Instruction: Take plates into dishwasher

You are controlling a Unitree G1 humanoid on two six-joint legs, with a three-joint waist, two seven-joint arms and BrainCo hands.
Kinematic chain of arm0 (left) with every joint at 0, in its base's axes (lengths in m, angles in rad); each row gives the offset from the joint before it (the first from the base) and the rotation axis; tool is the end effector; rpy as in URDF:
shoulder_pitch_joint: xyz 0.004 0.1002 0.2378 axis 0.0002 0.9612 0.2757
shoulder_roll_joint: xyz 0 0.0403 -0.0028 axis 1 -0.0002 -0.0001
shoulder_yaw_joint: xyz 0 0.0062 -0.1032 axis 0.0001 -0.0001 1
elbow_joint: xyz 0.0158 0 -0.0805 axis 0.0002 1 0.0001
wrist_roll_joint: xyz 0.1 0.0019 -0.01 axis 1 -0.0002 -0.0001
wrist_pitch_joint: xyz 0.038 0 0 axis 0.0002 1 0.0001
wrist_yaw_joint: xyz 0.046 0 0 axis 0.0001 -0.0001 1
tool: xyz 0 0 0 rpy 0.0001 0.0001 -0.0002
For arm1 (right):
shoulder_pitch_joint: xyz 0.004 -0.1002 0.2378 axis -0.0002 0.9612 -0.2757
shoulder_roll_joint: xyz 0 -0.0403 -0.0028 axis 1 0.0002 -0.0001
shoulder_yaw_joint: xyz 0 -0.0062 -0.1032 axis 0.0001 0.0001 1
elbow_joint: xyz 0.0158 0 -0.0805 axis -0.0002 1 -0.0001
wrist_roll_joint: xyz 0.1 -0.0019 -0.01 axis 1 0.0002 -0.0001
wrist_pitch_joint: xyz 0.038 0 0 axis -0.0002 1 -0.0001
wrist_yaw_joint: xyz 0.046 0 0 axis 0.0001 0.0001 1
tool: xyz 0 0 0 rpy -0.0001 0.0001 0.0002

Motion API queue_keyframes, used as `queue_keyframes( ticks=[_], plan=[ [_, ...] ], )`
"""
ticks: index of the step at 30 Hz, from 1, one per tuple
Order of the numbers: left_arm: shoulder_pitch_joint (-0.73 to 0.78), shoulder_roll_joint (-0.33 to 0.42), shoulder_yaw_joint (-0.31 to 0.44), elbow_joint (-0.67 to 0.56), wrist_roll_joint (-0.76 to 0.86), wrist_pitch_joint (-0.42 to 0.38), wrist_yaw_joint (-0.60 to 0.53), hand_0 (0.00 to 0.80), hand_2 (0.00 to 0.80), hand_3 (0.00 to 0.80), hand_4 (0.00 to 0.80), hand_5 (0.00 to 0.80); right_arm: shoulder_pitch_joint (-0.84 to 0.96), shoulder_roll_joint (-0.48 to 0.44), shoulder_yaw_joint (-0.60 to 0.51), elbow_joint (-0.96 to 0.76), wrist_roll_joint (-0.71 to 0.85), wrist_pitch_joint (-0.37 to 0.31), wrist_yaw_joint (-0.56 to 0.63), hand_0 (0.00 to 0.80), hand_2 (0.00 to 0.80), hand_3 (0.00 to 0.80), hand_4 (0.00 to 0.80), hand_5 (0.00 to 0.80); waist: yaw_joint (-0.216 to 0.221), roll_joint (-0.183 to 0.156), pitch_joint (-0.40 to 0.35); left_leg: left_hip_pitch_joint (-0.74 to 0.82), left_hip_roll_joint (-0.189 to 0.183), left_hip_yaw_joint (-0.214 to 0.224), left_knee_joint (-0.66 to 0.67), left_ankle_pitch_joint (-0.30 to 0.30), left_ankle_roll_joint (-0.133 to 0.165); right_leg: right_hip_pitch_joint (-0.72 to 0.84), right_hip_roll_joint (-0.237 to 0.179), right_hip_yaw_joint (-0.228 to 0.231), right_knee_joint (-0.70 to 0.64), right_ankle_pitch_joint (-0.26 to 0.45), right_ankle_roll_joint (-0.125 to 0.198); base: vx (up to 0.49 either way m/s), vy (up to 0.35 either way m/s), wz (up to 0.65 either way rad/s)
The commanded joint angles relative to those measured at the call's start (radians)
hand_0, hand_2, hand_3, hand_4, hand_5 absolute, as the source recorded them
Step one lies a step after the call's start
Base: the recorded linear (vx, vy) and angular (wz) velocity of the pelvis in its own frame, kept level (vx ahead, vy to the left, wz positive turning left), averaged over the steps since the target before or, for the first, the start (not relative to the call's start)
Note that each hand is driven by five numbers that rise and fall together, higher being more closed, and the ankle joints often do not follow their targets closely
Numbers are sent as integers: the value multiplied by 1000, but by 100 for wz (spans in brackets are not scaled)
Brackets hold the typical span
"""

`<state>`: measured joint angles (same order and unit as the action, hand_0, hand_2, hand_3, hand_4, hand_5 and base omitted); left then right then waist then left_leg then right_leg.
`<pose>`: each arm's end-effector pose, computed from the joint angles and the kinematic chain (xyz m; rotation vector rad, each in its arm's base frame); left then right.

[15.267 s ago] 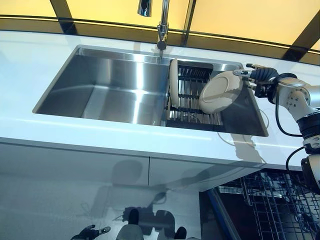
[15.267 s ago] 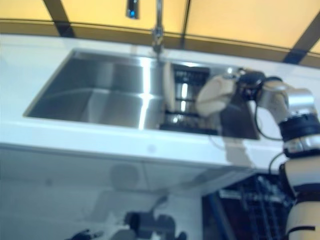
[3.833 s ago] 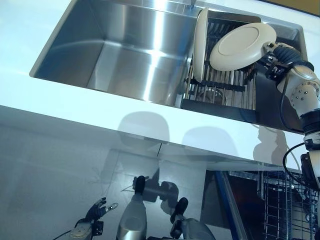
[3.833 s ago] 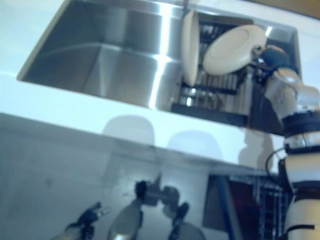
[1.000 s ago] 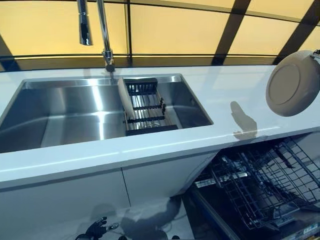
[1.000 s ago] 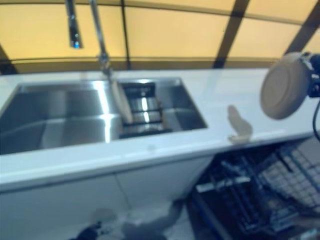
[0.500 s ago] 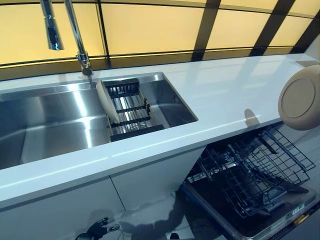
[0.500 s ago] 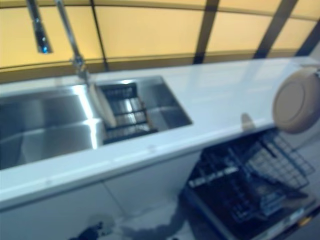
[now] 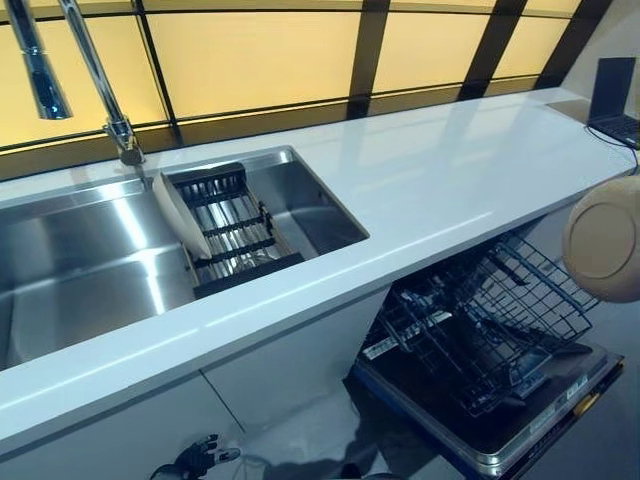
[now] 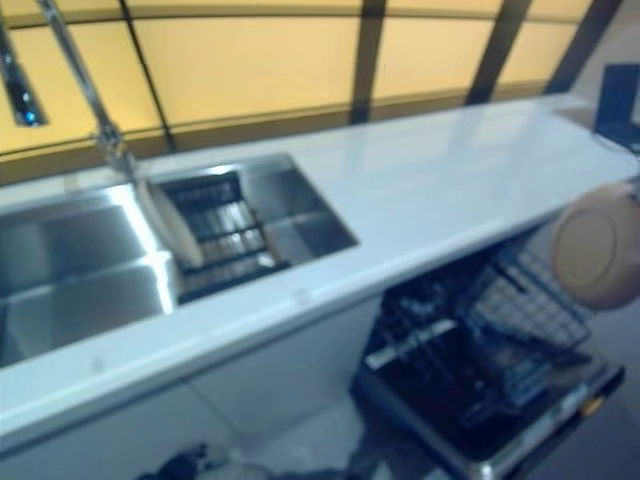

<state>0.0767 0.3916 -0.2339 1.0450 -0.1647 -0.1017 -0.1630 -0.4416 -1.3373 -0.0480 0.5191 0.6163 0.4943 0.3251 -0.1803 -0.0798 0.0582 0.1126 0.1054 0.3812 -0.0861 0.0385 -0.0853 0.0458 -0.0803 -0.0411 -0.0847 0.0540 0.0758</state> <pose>0.0774 0.2602 -0.0964 0.2367 1.0617 -0.0746 0.2132 -0.4068 0.2485 -0.3964 0.3514 -0.2973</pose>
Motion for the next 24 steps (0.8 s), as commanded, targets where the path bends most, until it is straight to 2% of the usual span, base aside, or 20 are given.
queue_keyframes(
  ticks=[1,12,24],
  plan=[
    [-53,24,19,26,34,-16,-9,0,0,0,0,0,1,11,-93,-25,-50,-58,41,800,800,800,800,800,20,-45,-5,70,17,-32,51,-132,45,-53,-47,-34,31,51,97,-5,0,-4],
    [-64,28,31,22,37,-9,-17,0,0,0,0,0,120,90,-115,-86,-105,-110,118,800,800,800,800,800,15,-42,4,68,17,-28,62,-139,52,-66,-53,-38,48,48,98,0,0,0],
    [-62,26,36,18,46,-9,-25,0,0,0,0,0,112,160,-59,-125,-143,-123,141,800,800,800,800,800,35,-41,16,66,18,-41,64,-139,53,-66,-56,-60,56,43,97,0,0,0]
  ],
)
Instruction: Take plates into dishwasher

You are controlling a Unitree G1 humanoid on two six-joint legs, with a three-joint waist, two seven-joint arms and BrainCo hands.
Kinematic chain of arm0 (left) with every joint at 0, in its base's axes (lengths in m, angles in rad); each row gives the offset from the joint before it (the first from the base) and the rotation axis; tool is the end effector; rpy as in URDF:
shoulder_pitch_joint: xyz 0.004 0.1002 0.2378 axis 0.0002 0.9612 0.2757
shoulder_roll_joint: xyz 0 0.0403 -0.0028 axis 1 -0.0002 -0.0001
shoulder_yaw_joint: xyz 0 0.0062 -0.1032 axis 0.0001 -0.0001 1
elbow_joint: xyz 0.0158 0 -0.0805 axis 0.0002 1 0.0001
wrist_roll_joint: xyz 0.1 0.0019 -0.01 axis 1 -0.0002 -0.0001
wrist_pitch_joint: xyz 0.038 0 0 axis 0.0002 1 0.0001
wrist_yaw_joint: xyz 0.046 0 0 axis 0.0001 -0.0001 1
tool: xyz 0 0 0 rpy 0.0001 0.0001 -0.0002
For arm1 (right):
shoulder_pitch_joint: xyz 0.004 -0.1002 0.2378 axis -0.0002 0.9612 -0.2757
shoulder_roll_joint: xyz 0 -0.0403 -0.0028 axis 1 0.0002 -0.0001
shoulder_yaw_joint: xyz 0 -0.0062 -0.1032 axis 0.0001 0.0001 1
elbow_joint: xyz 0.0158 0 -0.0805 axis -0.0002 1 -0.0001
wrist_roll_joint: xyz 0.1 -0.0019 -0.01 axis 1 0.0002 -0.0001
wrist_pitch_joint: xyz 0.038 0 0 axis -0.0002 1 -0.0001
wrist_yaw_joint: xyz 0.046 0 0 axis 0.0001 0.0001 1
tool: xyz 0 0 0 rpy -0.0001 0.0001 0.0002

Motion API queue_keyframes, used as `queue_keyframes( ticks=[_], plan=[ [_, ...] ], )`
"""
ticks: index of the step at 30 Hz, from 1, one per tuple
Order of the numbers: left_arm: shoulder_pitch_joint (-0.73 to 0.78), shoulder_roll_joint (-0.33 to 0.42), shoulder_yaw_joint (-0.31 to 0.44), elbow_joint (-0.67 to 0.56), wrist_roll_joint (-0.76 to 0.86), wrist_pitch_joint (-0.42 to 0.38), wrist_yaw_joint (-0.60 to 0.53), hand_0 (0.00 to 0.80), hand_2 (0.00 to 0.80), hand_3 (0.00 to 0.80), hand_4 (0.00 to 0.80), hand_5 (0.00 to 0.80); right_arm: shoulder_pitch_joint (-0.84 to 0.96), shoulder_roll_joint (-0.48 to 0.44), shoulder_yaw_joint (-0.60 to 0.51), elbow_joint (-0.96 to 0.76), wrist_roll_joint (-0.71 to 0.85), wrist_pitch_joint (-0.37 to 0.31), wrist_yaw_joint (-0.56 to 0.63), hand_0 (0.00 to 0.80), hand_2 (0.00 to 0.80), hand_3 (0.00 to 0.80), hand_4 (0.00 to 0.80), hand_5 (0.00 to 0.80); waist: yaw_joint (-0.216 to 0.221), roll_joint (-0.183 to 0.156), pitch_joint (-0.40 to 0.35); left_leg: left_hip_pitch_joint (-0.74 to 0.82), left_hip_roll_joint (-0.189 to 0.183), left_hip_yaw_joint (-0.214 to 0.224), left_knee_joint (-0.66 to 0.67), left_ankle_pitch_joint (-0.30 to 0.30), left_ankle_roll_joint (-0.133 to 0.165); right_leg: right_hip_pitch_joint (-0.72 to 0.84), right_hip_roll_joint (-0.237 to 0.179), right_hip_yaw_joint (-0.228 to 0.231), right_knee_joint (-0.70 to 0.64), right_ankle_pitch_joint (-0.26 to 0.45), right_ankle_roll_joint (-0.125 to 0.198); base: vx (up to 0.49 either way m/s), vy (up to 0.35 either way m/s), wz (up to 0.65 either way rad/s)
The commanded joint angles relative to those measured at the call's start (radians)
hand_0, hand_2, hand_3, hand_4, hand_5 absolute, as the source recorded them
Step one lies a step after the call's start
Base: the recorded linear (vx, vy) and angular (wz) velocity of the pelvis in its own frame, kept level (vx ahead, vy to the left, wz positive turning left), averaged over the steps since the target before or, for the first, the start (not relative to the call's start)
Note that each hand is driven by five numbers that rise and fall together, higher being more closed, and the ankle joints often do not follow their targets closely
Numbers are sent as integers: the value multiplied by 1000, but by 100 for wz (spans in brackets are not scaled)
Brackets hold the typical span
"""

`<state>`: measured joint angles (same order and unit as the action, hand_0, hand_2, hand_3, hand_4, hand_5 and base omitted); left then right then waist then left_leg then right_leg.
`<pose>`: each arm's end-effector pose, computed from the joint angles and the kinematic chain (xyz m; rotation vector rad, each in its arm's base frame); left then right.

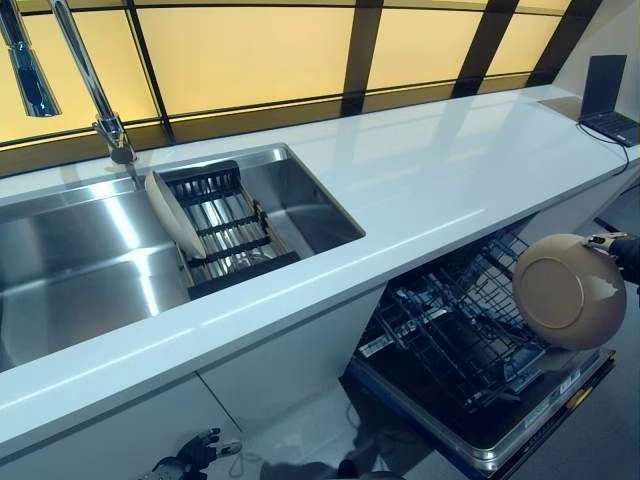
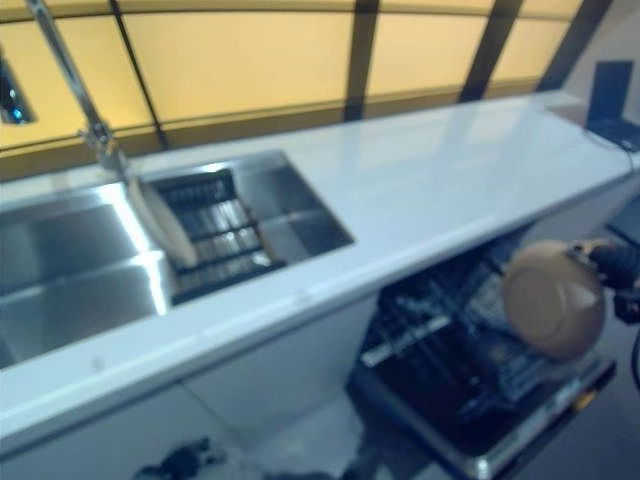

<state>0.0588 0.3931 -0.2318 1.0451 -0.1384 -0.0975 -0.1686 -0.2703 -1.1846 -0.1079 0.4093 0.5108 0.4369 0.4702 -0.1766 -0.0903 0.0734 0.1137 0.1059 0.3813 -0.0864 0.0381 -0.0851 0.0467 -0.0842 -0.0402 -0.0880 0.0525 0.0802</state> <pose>0.0838 0.2604 -0.0950 0.2591 1.0526 -0.0938 0.2139 -0.3920 0.1949 -0.3971 0.4421 -0.0562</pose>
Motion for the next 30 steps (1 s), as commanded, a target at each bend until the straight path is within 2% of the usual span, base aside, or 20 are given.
queue_keyframes(
  ticks=[1,16,30],
  plan=[
    [-43,25,32,16,18,-14,-21,0,0,0,0,0,-64,12,11,-15,-39,-66,-2,800,800,800,800,800,34,-31,2,65,18,-43,64,-138,52,-65,-53,-65,58,45,93,0,0,0],
    [-27,23,28,6,29,-29,-30,0,0,0,0,0,-97,84,78,-7,-24,-48,-8,800,800,800,800,800,68,-18,24,59,20,-66,41,-114,40,-52,-60,-108,58,31,88,2,-21,6],
    [-42,20,27,0,20,-36,-39,0,0,0,0,0,-122,162,132,4,-52,-49,-22,800,800,800,800,800,83,-10,33,55,16,-81,42,-112,38,-49,-71,-117,60,28,88,3,4,2]
  ],
)
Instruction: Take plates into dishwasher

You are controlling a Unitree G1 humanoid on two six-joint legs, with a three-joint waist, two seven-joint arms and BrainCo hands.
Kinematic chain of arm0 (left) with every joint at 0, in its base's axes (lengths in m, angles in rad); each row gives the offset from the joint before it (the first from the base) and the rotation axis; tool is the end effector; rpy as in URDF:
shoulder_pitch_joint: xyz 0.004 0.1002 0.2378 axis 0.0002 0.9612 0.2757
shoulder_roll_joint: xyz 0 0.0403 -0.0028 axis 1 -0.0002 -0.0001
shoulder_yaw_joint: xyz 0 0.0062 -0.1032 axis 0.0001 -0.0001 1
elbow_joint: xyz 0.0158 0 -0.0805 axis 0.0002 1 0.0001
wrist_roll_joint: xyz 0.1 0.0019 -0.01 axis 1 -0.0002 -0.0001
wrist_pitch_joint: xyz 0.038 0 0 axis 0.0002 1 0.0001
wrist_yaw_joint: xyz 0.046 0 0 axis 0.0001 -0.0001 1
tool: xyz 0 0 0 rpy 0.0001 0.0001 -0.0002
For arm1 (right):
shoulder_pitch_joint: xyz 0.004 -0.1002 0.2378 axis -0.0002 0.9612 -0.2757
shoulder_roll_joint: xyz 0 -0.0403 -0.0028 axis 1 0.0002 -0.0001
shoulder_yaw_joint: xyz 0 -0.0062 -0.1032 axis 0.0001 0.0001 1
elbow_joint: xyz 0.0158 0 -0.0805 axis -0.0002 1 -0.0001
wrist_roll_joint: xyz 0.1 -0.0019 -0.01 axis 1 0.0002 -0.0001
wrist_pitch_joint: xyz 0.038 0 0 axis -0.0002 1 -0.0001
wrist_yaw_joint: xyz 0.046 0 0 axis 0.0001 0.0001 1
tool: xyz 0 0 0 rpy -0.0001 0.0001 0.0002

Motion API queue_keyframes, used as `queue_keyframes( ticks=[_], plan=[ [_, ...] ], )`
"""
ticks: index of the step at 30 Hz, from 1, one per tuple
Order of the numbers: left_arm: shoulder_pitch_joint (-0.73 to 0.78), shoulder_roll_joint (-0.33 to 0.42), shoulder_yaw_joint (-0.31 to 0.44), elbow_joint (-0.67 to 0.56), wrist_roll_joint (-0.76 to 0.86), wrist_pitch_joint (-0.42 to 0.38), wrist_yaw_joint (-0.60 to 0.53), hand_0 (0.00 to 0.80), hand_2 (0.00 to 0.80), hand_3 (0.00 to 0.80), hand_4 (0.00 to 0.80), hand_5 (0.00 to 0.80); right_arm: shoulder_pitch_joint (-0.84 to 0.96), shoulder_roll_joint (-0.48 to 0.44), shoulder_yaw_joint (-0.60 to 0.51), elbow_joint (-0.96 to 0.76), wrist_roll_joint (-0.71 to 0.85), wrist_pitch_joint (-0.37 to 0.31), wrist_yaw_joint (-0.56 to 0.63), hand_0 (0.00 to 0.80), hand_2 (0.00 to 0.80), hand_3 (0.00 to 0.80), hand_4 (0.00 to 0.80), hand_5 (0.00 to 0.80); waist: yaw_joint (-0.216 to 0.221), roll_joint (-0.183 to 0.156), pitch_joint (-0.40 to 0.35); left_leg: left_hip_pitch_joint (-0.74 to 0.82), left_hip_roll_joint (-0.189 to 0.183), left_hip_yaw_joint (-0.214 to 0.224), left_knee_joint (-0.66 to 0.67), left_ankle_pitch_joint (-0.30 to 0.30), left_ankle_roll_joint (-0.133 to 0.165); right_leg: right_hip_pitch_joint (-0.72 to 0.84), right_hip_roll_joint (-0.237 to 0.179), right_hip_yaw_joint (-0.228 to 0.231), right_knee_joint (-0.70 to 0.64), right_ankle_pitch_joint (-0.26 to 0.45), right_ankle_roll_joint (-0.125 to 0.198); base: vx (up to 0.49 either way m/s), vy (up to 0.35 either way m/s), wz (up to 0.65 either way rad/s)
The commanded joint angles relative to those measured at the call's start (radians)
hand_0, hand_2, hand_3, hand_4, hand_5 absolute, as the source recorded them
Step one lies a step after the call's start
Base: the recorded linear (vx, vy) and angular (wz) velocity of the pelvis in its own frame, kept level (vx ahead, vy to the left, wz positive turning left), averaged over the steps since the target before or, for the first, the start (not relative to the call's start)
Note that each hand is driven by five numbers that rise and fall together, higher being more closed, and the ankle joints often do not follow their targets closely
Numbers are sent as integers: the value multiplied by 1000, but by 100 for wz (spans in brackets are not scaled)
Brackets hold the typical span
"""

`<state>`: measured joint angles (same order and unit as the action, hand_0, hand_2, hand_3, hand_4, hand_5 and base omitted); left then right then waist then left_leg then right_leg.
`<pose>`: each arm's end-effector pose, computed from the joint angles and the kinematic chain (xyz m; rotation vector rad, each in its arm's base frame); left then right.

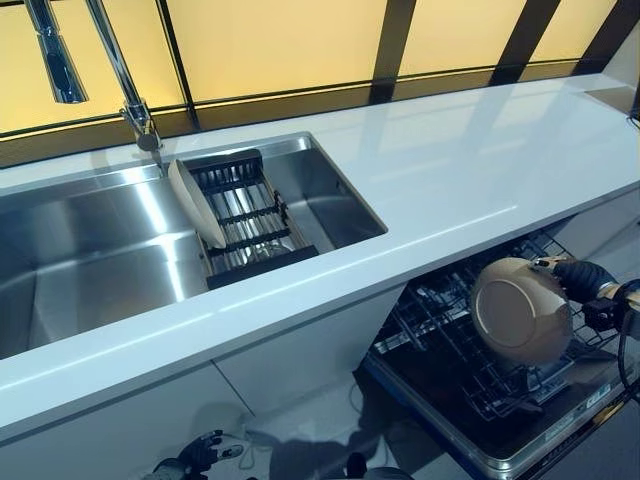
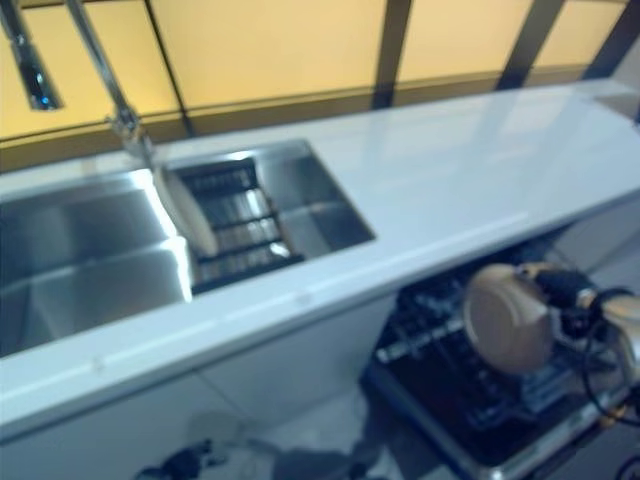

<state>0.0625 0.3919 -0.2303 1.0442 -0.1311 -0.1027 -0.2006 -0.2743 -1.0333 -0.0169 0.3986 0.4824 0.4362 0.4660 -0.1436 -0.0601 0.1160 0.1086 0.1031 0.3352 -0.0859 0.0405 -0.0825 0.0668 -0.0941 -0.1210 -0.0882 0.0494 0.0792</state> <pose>0.0828 0.2601 -0.0952 0.2466 1.0554 -0.1271 0.2270 -0.3657 0.1464 -0.3223 0.5151 0.0620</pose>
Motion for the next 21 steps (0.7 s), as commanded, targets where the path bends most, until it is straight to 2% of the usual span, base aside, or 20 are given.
queue_keyframes(
  ticks=[1,21],
  plan=[
    [-47,21,25,2,11,-31,-9,0,0,0,0,0,-120,20,48,18,-37,-45,-20,800,800,800,800,800,52,-40,-9,60,19,-37,42,-115,36,-69,-61,-37,61,30,89,0,0,0],
    [-62,3,21,-21,-28,-33,-24,0,0,0,0,0,-131,152,134,198,-141,-71,-37,800,800,800,800,800,90,-25,9,68,16,-56,38,-112,32,-49,-77,-65,52,31,89,1,0,3]
  ],
)
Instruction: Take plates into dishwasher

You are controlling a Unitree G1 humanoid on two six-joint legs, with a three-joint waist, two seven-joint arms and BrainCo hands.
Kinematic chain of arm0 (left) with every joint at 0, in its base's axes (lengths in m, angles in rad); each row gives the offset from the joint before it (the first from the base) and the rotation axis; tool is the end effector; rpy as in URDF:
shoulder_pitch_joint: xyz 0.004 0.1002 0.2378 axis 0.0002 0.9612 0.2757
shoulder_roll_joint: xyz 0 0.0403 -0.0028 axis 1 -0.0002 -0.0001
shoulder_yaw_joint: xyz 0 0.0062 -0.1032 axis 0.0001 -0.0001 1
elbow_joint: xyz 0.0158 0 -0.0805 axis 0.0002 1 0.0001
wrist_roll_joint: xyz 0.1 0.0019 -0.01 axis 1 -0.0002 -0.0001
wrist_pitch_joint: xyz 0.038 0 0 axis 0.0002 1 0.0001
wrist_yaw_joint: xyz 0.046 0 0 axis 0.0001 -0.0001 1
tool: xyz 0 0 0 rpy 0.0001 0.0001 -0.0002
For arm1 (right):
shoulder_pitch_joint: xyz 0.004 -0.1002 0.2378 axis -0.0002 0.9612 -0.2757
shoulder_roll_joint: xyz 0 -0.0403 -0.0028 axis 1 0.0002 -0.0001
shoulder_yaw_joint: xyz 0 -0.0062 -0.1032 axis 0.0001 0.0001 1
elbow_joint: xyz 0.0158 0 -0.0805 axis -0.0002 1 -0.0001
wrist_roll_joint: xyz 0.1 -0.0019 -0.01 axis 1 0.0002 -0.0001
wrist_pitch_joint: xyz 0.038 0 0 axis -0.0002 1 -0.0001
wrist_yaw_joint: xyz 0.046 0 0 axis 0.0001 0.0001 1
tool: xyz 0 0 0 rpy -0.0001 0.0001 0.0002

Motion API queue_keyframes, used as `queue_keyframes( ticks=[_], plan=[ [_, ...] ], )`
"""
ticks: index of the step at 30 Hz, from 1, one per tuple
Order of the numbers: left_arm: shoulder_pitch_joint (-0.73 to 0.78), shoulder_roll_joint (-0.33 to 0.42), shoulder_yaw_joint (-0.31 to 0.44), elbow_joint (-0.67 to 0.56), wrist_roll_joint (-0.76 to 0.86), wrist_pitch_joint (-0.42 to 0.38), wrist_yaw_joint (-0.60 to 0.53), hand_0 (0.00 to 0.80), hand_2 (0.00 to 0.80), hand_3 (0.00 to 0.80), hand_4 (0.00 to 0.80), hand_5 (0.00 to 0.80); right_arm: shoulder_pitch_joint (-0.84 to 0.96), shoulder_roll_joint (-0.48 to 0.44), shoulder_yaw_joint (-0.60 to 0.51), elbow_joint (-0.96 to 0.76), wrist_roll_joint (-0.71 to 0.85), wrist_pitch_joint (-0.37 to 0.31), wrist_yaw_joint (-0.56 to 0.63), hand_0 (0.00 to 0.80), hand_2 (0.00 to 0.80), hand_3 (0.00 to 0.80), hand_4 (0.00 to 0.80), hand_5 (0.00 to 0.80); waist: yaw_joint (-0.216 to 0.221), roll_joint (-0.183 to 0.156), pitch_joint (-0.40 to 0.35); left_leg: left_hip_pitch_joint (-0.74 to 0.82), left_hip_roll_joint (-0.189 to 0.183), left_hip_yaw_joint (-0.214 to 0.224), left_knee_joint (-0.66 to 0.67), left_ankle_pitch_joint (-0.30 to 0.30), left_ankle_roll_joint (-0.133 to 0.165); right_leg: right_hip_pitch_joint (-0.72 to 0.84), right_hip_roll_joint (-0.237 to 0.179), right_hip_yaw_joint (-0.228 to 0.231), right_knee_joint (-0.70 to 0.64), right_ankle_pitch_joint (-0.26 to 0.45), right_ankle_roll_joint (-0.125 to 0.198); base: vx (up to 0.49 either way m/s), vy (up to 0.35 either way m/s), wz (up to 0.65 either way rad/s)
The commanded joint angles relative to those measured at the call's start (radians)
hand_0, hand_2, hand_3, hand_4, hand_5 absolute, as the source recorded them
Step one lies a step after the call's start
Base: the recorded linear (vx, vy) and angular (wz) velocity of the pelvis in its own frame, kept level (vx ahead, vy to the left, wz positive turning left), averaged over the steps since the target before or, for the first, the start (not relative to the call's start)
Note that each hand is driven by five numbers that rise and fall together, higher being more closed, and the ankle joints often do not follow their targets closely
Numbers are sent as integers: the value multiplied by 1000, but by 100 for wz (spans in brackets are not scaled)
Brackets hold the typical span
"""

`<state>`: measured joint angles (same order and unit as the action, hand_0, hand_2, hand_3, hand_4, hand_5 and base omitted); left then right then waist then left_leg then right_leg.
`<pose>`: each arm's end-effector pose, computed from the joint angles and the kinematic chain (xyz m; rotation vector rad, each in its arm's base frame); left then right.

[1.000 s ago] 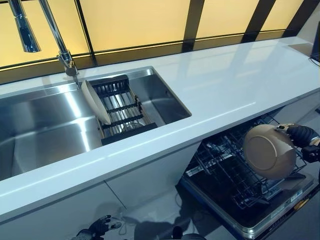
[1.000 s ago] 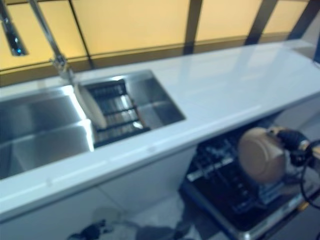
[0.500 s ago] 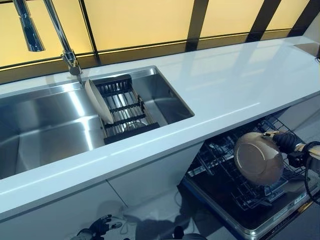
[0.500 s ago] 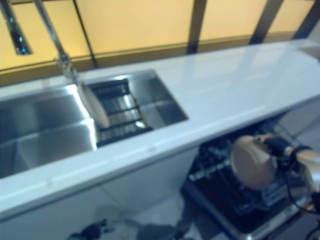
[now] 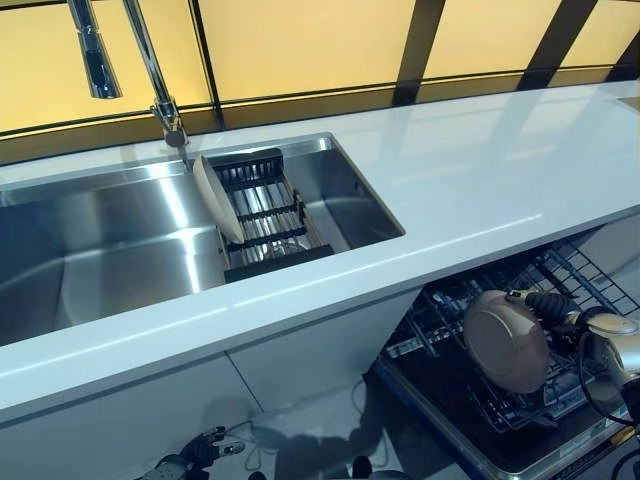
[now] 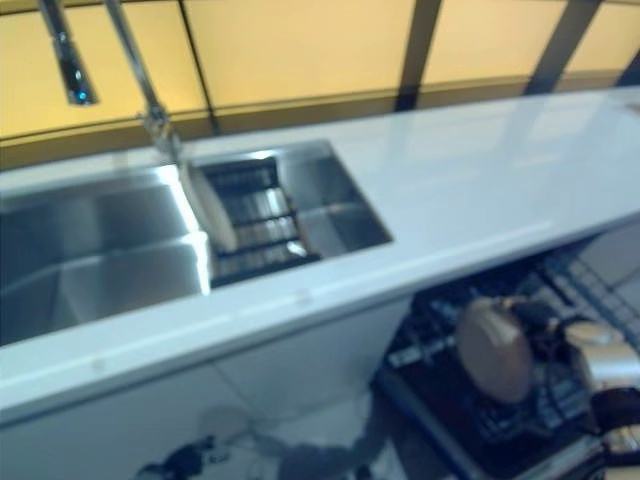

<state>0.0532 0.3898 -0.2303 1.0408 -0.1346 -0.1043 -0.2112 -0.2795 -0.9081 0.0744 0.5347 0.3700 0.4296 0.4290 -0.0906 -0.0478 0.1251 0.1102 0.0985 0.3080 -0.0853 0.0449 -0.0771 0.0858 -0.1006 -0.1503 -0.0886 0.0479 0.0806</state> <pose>0.0868 0.2590 -0.0945 0.2381 1.0420 -0.1381 0.2258 -0.3554 0.0937 -0.3144 0.6931 0.0396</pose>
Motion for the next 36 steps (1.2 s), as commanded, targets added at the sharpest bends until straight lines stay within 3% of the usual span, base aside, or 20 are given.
queue_keyframes(
  ticks=[1,12,33,34,35,36],
  plan=[
    [-53,5,21,-16,-25,-31,-15,0,0,0,0,0,-130,35,48,82,-44,-68,-1,800,800,800,800,800,40,-35,1,65,20,-32,37,-115,26,-67,-72,-38,51,32,87,-3,3,8],
    [-40,4,24,-22,-23,-37,-17,0,0,0,0,0,-138,66,61,161,-89,-77,-12,800,800,800,800,800,59,-24,8,60,17,-45,31,-108,25,-62,-79,-51,46,33,87,-1,1,3],
    [-46,7,22,-33,-20,-38,-21,0,0,0,0,0,-65,48,23,244,-185,-89,47,800,800,800,800,800,55,-35,18,58,22,-40,36,-111,29,-65,-75,-40,46,36,89,0,0,1],
    [-47,7,22,-33,-19,-37,-20,0,0,0,0,0,-62,49,20,250,-183,-86,47,690,690,690,690,690,55,-36,17,59,23,-40,35,-110,30,-64,-75,-40,45,36,89,0,0,0],
    [-47,7,22,-33,-18,-37,-20,0,0,0,0,0,-61,48,17,253,-182,-87,48,662,662,662,662,662,55,-36,17,59,23,-41,35,-110,30,-63,-75,-40,45,36,89,0,0,0],
    [-47,7,23,-31,-15,-38,-20,0,0,0,0,0,-56,46,10,264,-182,-94,46,424,424,424,424,424,56,-38,17,60,24,-41,35,-110,30,-62,-74,-42,46,36,88,0,0,0]
  ],
)
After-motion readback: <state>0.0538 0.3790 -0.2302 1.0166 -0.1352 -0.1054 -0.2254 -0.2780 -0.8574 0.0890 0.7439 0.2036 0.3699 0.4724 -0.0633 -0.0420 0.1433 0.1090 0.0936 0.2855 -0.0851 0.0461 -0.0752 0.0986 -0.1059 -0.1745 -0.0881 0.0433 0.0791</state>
